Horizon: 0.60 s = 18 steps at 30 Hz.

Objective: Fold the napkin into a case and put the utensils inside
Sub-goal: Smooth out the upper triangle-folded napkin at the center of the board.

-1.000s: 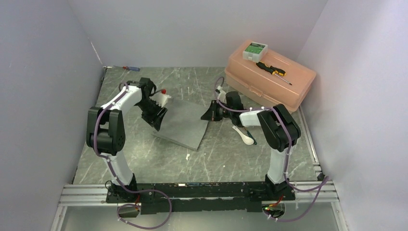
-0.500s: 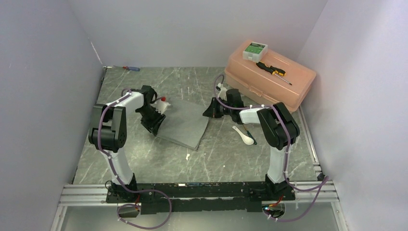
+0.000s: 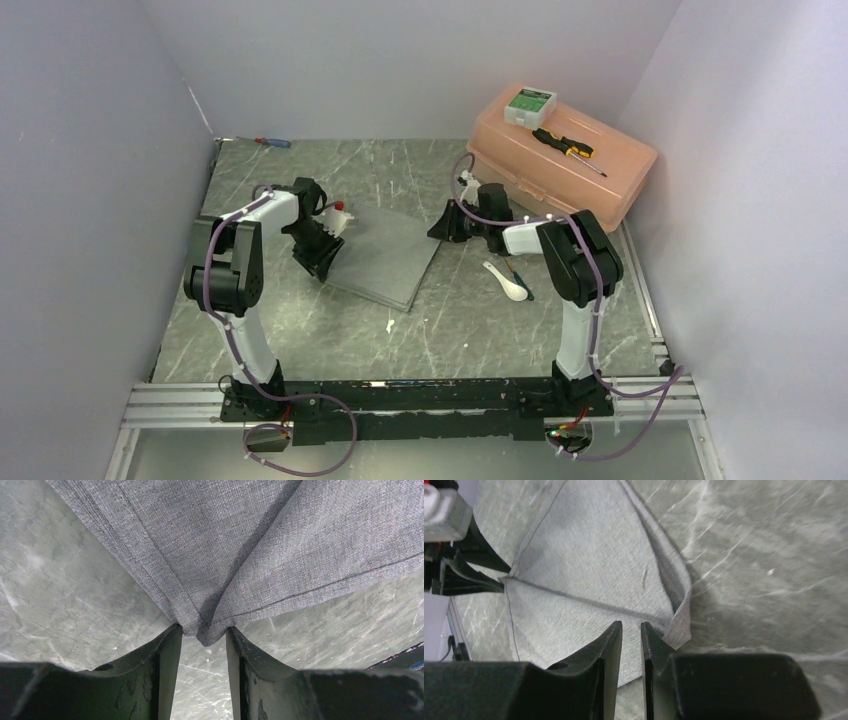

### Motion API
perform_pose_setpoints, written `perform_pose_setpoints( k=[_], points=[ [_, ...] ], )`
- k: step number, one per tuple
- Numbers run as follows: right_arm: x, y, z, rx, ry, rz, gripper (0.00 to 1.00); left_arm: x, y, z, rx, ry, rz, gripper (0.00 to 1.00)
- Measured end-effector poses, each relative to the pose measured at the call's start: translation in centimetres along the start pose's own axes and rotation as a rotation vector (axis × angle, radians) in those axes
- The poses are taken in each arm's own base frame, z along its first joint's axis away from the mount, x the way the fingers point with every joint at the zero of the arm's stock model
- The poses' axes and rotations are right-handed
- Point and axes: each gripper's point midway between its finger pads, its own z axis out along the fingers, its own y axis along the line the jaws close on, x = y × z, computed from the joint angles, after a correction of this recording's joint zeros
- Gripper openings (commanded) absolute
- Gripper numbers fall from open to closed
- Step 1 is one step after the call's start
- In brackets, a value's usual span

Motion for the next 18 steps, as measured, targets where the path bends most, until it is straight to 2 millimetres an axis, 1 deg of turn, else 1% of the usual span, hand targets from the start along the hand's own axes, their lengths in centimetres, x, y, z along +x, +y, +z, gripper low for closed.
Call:
perform_pose_setpoints(
  k=[2,4,5,8,13,18],
  points=[
    [-0.7,-0.6,-0.2,-0.010,-0.023,0.023,0.24,0.0,0.0,0.0,-0.001,-0.001,0.000,0.44],
    [-1.0,-1.3,-0.3,-0.012,-0.037,0.046,0.21,0.0,0.0,0.1,-0.002,-0.002,0.001,0.44],
    [-1.0,-1.7,-0.3,-0.011,-0.040,0.062,0.18,0.0,0.0,0.1,-0.002,-0.003,0.001,0.44],
    [-0.4,-2.9,-0.1,-0.001,-0.032,0.105,0.14,0.0,0.0,0.1,-0.002,-0.003,0.000,0.44],
    [-0.3,-3.1,0.1,-0.018,-0.031,0.117,0.14,0.0,0.0,0.1,-0.002,-0.002,0.000,0.44],
    [-0.4,-2.9,0.2,-0.047,-0.040,0.131,0.18,0.0,0.0,0.1,-0.003,-0.002,0.000,0.44]
  ],
)
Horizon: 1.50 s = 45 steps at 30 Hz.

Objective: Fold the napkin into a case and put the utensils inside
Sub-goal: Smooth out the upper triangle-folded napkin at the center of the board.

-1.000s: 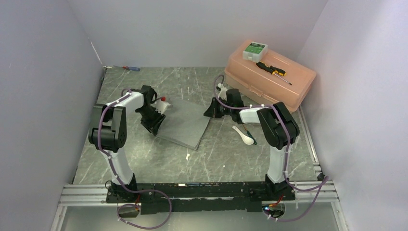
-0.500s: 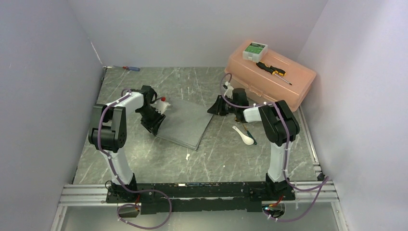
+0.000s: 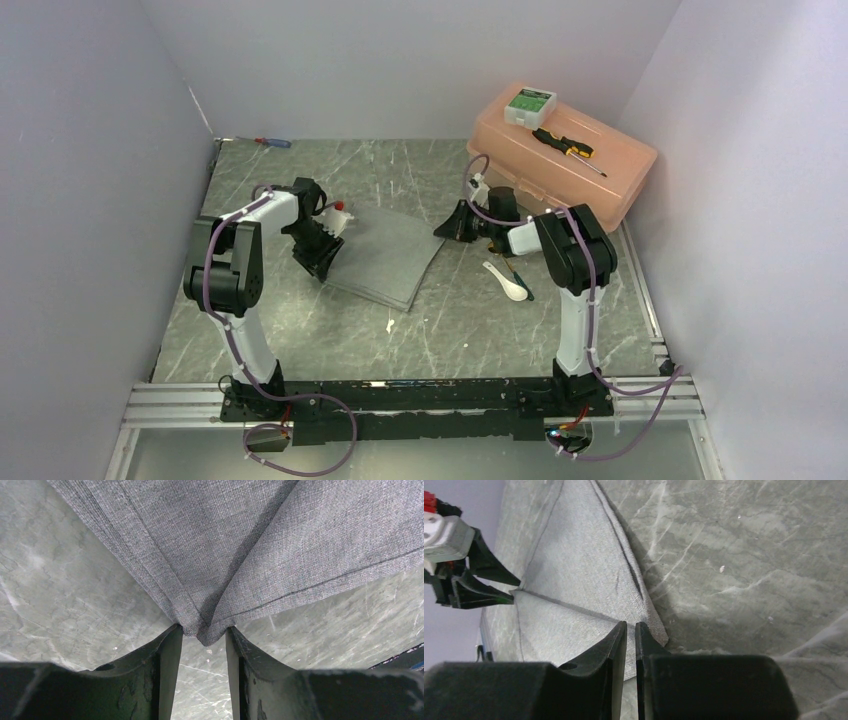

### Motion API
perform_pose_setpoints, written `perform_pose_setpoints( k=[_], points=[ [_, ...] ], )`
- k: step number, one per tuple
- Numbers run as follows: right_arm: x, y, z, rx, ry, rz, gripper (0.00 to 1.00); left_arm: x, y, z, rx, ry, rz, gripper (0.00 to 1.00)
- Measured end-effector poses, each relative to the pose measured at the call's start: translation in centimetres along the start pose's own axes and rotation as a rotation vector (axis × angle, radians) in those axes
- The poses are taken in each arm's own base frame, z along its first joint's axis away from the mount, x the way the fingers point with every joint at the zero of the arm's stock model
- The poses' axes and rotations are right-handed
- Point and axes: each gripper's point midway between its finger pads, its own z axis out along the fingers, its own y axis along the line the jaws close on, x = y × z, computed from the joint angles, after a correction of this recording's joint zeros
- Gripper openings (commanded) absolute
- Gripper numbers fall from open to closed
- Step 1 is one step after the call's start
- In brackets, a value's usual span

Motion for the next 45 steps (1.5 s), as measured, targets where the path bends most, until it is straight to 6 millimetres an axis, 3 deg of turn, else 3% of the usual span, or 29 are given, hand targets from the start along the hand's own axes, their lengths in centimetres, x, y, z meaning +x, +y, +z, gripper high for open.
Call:
perform_pose_setpoints(
  k=[6,11,15,18,21,24,27,33,37,40,45],
  points=[
    [-0.3,1.5,-0.7,-0.054,-0.009,0.010,0.21,0.0,0.0,0.0,0.000,0.000,0.000,0.45],
    [-2.7,4.8,-2.1,-0.128,-0.081,-0.038,0.14,0.0,-0.1,-0.1,0.002,-0.002,-0.002,0.47],
    [-3.0,7.5,-2.6,-0.179,-0.110,-0.056,0.09,-0.1,-0.3,-0.2,0.007,-0.008,-0.007,0.51],
    [-0.7,10.6,-1.6,-0.218,-0.056,-0.102,0.04,-0.1,-0.5,-0.4,0.012,-0.014,-0.014,0.60],
    [4.0,14.0,-0.2,-0.273,0.061,-0.148,0.02,-0.3,-0.5,-0.7,0.005,-0.026,-0.023,0.61],
    [8.0,16.0,0.5,-0.314,0.165,-0.174,0.01,-0.6,-0.6,-1.4,-0.004,-0.042,-0.028,0.62],
    [10.0,15.5,1.1,-0.313,0.215,-0.181,0.00,-0.7,-0.6,-2.1,-0.012,-0.053,-0.032,0.63],
    [13.6,11.4,2.2,-0.247,0.299,-0.112,0.00,-0.4,-1.2,-4.3,-0.027,-0.064,-0.028,0.66],
    [13.4,11.4,2.1,-0.236,0.300,-0.109,0.00,-1.9,-0.8,-6.2,-0.068,-0.121,-0.036,0.62],
    [13.0,12.0,1.6,-0.230,0.301,-0.103,0.00,-3.1,0.3,-6.3,-0.115,-0.160,-0.059,0.61],
    [9.6,16.2,2.4,-0.302,0.251,-0.155,0.00,-3.2,1.6,-5.1,-0.099,-0.144,-0.146,0.63]
  ],
)
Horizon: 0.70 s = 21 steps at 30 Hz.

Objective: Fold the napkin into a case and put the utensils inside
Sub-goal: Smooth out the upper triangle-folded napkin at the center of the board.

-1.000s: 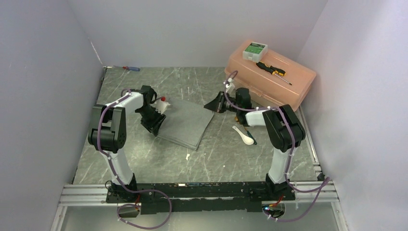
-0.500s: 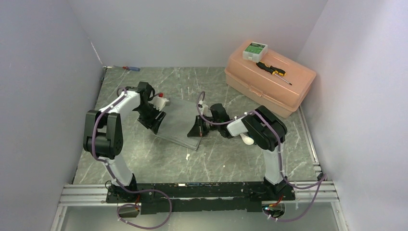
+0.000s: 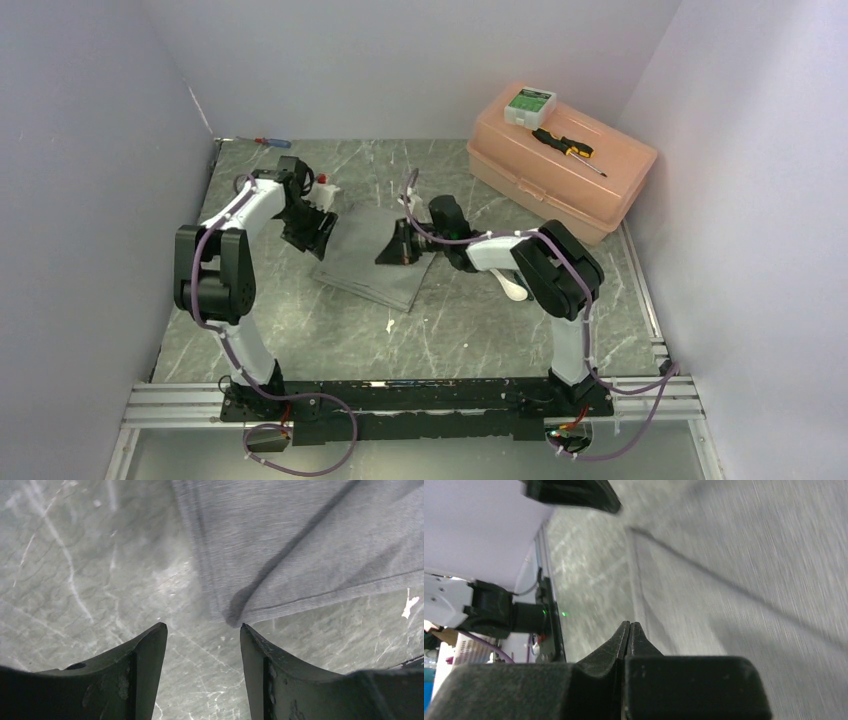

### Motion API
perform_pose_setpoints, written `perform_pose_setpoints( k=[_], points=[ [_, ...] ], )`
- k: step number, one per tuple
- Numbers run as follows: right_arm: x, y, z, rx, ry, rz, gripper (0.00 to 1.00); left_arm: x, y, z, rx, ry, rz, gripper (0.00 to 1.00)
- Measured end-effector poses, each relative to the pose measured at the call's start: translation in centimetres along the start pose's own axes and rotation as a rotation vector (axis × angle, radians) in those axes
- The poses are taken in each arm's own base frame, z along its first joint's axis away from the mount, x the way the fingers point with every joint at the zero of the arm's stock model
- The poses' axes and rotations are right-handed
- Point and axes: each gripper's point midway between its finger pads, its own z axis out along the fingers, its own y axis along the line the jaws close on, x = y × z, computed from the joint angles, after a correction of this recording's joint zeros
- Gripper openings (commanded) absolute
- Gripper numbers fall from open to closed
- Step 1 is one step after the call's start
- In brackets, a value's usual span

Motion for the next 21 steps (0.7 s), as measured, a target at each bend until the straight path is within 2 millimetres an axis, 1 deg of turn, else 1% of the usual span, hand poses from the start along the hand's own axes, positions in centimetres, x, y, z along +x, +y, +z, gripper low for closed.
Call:
perform_pose_setpoints(
  k=[1,3,4,6,8,10,13,14,16,18,19,20,21],
  points=[
    [-0.9,0.6,0.4,-0.014,-0.009,-0.013,0.00,0.1,0.4,0.1,-0.002,0.001,-0.019,0.65],
    [-2.8,2.0,1.9,-0.057,-0.030,-0.048,0.00,0.4,1.6,-0.2,-0.014,-0.004,-0.067,0.68],
    [-3.3,2.4,2.5,-0.073,-0.035,-0.056,0.00,0.5,2.3,-0.5,-0.027,-0.009,-0.089,0.69],
    [-3.8,2.8,4.0,-0.106,-0.030,-0.061,0.00,0.4,4.4,-1.2,-0.093,-0.031,-0.133,0.71],
    [-3.2,2.1,5.6,-0.114,-0.010,-0.041,0.00,0.4,6.5,-2.2,-0.167,-0.058,-0.168,0.73],
    [-1.8,0.8,6.9,-0.106,0.022,-0.006,0.00,0.4,8.4,-3.6,-0.228,-0.090,-0.206,0.74],
    [1.5,-1.6,8.3,-0.069,0.088,0.056,0.00,0.1,11.1,-6.0,-0.290,-0.152,-0.268,0.76],
    [2.4,-2.0,8.6,-0.069,0.107,0.080,0.00,-0.1,12.1,-6.8,-0.305,-0.175,-0.294,0.76],
    [2.0,-1.7,8.9,-0.081,0.110,0.072,0.00,-0.3,13.9,-8.4,-0.335,-0.222,-0.334,0.78],
    [1.8,-1.7,9.1,-0.075,0.103,0.068,0.00,-0.2,15.1,-9.6,-0.357,-0.258,-0.358,0.81],
    [1.9,-1.7,9.1,-0.071,0.103,0.070,0.00,0.0,15.3,-10.1,-0.364,-0.271,-0.364,0.89],
    [1.9,-1.7,9.2,-0.069,0.104,0.070,0.00,0.0,15.3,-10.5,-0.370,-0.286,-0.362,0.94],
    [1.8,-1.7,9.2,-0.067,0.103,0.070,0.00,0.0,15.1,-11.0,-0.378,-0.308,-0.351,0.94]
  ],
)
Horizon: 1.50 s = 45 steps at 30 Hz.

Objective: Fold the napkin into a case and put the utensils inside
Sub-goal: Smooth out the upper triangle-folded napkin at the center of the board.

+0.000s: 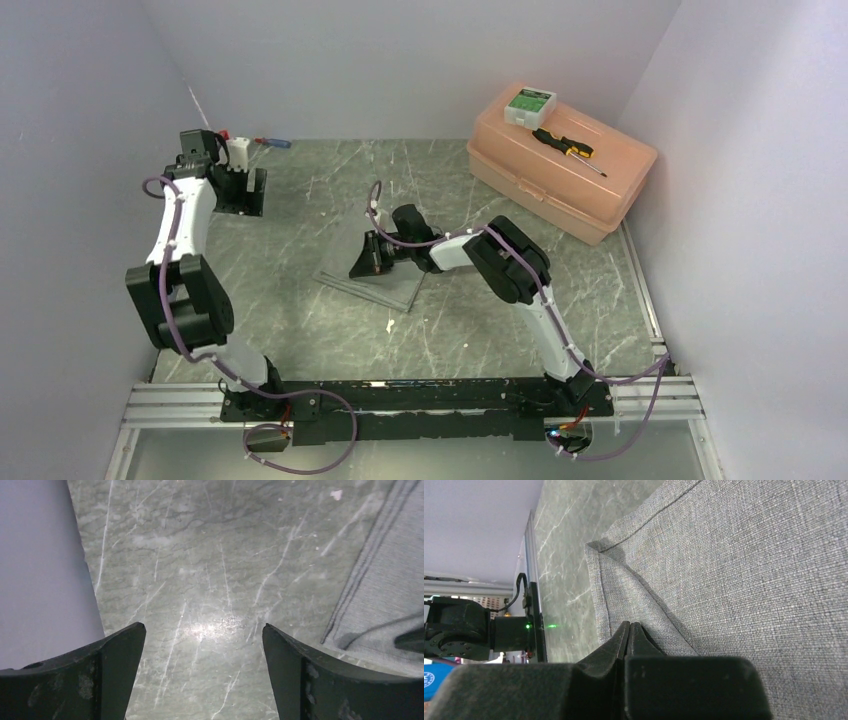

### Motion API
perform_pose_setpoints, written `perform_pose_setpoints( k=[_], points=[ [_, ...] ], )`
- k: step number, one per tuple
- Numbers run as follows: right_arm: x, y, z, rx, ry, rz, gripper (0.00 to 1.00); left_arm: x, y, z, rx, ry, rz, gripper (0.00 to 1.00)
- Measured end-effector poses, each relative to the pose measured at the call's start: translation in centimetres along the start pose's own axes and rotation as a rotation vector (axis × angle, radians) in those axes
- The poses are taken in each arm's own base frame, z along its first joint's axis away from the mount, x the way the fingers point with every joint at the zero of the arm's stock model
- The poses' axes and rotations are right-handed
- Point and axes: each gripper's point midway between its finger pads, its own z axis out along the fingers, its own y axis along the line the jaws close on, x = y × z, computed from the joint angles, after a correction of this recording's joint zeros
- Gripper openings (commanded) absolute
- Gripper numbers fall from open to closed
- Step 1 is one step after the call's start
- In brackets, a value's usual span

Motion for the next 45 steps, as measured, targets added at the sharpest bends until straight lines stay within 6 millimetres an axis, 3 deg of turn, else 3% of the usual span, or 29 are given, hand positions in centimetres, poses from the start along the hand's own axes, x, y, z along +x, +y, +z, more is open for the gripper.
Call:
perform_pose_setpoints(
  k=[6,12,15,21,26,33,37,41,43,45],
  points=[
    [-1.2,0.9,0.2,-0.004,-0.008,0.000,0.02,-1.9,-0.7,-3.5,0.002,-0.113,0.025,0.95],
    [-5.2,5.0,2.4,-0.108,-0.050,-0.065,0.02,-2.6,-0.8,-3.7,0.028,-0.139,0.025,0.95],
    [-4.5,5.6,3.9,-0.149,-0.026,-0.064,0.01,-2.6,-0.9,-3.7,0.036,-0.141,0.025,0.95],
    [-0.4,3.3,6.6,-0.163,0.077,0.011,0.00,-2.3,-1.3,-3.4,0.059,-0.137,0.032,0.95],
    [-0.4,3.5,6.9,-0.162,0.087,0.020,0.02,-1.6,-1.7,-3.1,0.079,-0.119,0.045,0.95],
    [-1.1,4.4,6.6,-0.183,0.095,0.035,0.17,-0.9,-2.9,-2.7,0.146,-0.106,0.072,0.95],
    [-2.9,6.8,4.5,-0.210,0.076,0.036,0.25,-0.4,-4.2,-2.6,0.224,-0.098,0.096,0.95],
    [-6.0,9.4,-1.8,-0.221,-0.014,-0.002,0.26,0.5,-6.0,-1.8,0.327,-0.064,0.146,0.94],
    [-8.1,9.0,-5.9,-0.205,-0.092,-0.017,0.26,1.2,-7.4,-1.1,0.374,-0.040,0.195,0.95],
    [-9.5,7.2,-9.7,-0.172,-0.157,-0.019,0.24,2.7,-9.5,-0.5,0.428,-0.005,0.266,0.95]
  ],
)
